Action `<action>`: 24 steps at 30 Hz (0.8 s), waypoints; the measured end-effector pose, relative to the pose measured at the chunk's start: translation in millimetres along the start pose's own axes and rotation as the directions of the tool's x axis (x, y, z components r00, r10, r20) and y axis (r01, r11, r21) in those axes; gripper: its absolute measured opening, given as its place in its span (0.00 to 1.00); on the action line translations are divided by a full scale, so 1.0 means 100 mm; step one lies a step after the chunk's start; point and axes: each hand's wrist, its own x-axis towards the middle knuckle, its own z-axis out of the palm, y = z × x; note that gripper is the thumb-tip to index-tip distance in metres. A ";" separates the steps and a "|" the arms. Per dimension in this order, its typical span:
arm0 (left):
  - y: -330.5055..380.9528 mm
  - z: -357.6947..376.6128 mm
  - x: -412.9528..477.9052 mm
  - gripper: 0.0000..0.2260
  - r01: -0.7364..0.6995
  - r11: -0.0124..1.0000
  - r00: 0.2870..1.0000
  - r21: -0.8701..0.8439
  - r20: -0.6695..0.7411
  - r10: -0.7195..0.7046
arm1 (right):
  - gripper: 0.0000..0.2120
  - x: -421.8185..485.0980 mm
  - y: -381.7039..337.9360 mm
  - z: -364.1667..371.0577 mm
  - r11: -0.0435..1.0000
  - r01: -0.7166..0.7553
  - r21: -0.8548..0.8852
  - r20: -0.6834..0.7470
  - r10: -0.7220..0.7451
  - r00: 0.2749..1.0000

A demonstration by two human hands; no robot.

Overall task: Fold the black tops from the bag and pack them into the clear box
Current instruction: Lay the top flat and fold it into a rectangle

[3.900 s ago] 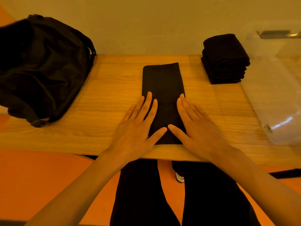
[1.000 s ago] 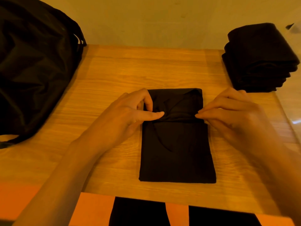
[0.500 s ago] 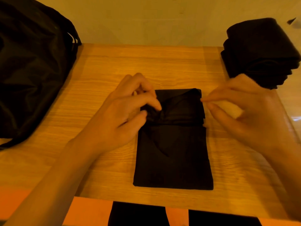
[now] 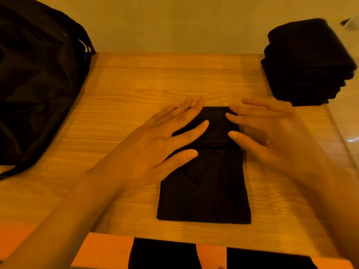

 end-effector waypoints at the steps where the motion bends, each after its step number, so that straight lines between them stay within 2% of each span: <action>1: 0.04 -0.01 -0.03 0.25 0.010 1.000 0.999 0.017 -0.039 -0.010 | 0.27 -0.04 -0.03 0.00 1.000 -0.007 -0.023 0.009 0.007 1.000; 3: 0.13 0.01 -0.10 0.26 0.053 0.998 0.994 0.043 -0.095 -0.048 | 0.28 -0.12 -0.16 0.00 0.999 -0.006 -0.044 0.001 0.006 1.000; 5: 0.23 0.07 -0.24 0.26 0.184 0.983 0.965 0.019 -0.194 -0.177 | 0.27 -0.24 -0.33 -0.01 0.997 -0.077 0.021 -0.060 0.079 0.995; 7: 0.37 0.14 -0.43 0.22 0.390 0.916 0.853 -0.096 -0.337 -0.399 | 0.19 -0.43 -0.54 -0.04 0.961 -0.247 0.122 -0.133 0.263 0.956; 9: 0.55 0.21 -0.62 0.15 0.509 0.834 0.726 -0.214 -0.415 -0.549 | 0.11 -0.66 -0.70 -0.01 0.859 -0.445 0.254 -0.043 0.469 0.882; 10: 0.63 0.25 -0.69 0.14 0.537 0.800 0.686 -0.269 -0.412 -0.599 | 0.09 -0.76 -0.78 0.01 0.806 -0.512 0.298 0.027 0.529 0.848; 12: 0.78 0.32 -0.77 0.12 0.562 0.739 0.637 -0.371 -0.376 -0.673 | 0.09 -0.91 -0.88 0.08 0.768 -0.551 0.327 0.047 0.569 0.821; 17: 0.99 0.44 -0.75 0.08 0.606 0.615 0.525 -0.505 -0.327 -0.786 | 0.08 -1.00 -0.90 0.19 0.764 -0.558 0.325 -0.012 0.593 0.805; 21: 1.00 0.45 -0.74 0.07 0.592 0.569 0.483 -0.570 -0.314 -0.817 | 0.11 -1.00 -0.86 0.26 0.764 -0.555 0.329 -0.041 0.599 0.800; 24: 1.01 0.45 -0.74 0.10 0.576 0.568 0.479 -0.589 -0.320 -0.817 | 0.12 -1.00 -0.85 0.28 0.740 -0.566 0.364 -0.028 0.616 0.787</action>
